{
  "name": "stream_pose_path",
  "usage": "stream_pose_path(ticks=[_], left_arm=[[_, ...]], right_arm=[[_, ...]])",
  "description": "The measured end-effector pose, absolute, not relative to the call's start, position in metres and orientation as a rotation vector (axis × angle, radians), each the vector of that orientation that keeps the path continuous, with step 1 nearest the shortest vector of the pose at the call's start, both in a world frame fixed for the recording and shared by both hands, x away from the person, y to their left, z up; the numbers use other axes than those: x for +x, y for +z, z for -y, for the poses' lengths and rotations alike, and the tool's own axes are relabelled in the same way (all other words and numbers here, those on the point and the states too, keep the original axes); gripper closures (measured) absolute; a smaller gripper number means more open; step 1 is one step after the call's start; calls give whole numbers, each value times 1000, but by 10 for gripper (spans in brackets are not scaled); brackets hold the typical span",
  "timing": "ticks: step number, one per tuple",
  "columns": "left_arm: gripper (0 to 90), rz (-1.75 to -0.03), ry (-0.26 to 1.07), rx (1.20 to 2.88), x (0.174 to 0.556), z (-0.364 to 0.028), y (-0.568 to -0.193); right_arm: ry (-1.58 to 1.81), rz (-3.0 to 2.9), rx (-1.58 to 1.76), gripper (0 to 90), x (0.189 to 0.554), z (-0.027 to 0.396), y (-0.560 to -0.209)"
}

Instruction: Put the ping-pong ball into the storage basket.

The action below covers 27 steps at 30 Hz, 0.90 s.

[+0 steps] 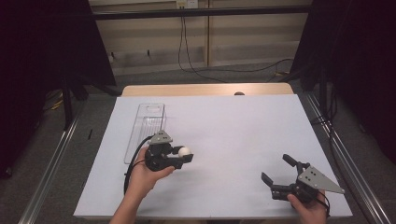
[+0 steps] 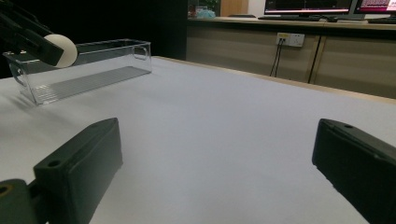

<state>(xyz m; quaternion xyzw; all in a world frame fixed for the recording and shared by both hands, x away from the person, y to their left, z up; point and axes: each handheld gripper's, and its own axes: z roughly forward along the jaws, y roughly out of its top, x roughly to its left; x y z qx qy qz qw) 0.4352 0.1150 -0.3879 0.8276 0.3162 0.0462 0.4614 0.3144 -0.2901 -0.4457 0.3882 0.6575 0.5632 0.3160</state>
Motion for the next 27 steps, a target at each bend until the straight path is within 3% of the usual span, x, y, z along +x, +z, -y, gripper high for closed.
stream_pose_path(ticks=[27], left_arm=[[512, -801, 132, 2032, 437, -122, -384]], right_arm=[[1483, -1732, 1019, 14, 314, 291, -446]])
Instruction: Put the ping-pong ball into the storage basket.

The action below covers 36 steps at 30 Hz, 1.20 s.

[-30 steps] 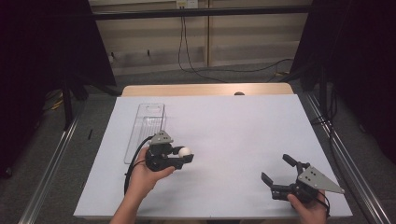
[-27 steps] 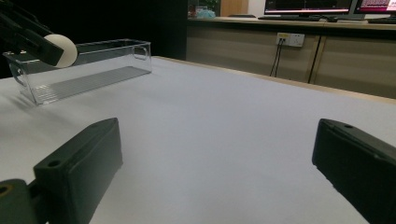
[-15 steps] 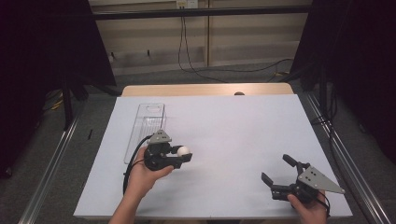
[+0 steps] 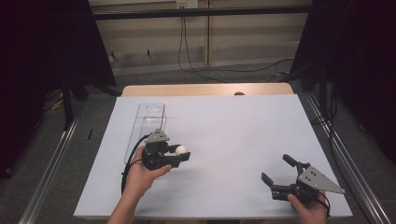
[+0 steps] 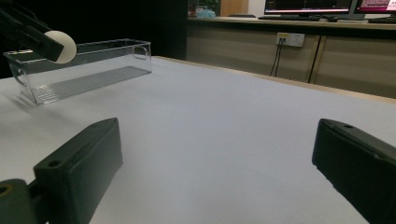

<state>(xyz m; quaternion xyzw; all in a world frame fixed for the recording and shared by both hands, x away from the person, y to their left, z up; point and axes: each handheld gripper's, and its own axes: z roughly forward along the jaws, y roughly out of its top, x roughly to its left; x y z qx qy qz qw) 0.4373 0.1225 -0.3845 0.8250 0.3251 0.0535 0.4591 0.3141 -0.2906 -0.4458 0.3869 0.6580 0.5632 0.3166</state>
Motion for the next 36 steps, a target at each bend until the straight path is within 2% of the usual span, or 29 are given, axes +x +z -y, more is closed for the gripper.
stream_pose_path(ticks=[36], left_arm=[[512, -837, 144, 2002, 440, -134, -378]], right_arm=[[1483, -1735, 1015, 14, 314, 290, -446]])
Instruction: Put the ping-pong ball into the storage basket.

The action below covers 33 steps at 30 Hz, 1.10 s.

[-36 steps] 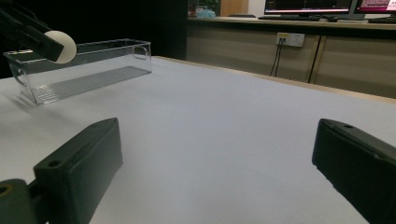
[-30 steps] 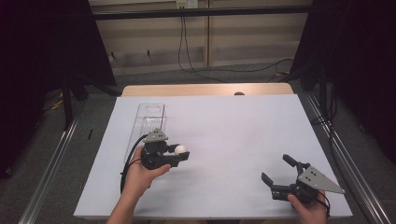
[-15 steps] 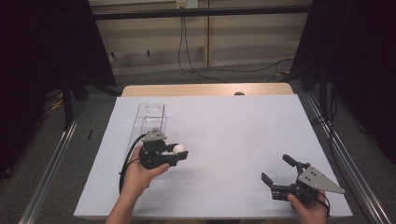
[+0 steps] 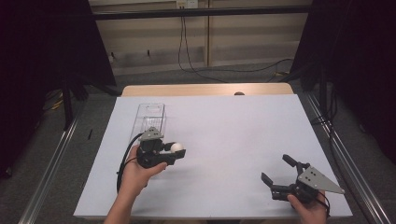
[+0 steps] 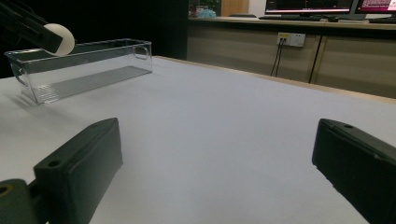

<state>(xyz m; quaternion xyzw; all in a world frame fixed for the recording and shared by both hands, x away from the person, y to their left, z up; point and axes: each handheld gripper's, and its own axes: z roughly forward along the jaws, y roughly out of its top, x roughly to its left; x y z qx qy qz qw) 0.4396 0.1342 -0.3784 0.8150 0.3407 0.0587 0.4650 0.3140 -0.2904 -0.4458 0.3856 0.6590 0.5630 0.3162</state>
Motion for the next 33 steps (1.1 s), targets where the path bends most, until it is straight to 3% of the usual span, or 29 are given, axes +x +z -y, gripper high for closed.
stream_pose_path(ticks=[33], left_arm=[[512, -874, 178, 1979, 441, -145, -372]], right_arm=[[1481, -1727, 1023, 15, 314, 291, -446]])
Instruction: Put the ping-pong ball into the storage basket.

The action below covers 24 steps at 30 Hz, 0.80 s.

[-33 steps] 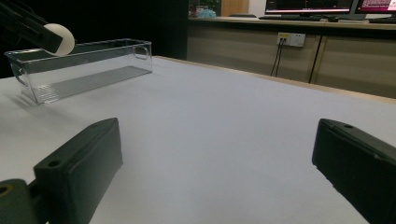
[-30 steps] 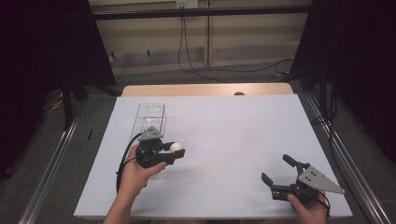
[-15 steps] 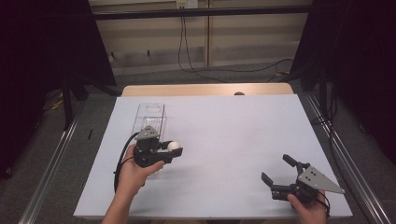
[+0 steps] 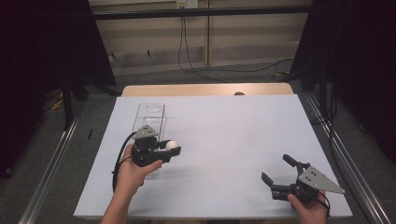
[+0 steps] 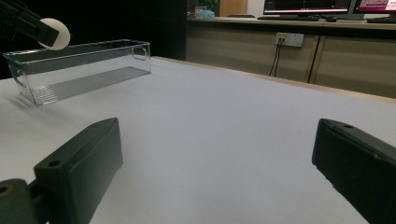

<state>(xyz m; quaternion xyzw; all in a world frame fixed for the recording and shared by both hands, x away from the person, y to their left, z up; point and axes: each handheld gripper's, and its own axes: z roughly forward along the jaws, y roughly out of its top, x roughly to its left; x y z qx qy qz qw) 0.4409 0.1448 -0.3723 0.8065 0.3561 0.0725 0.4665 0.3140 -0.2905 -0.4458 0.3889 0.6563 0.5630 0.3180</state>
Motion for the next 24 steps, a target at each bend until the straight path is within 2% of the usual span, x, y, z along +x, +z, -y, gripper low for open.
stream_pose_path(ticks=[24], left_arm=[[513, -882, 196, 1987, 442, -149, -371]], right_arm=[[1478, -1723, 1027, 15, 313, 291, -446]])
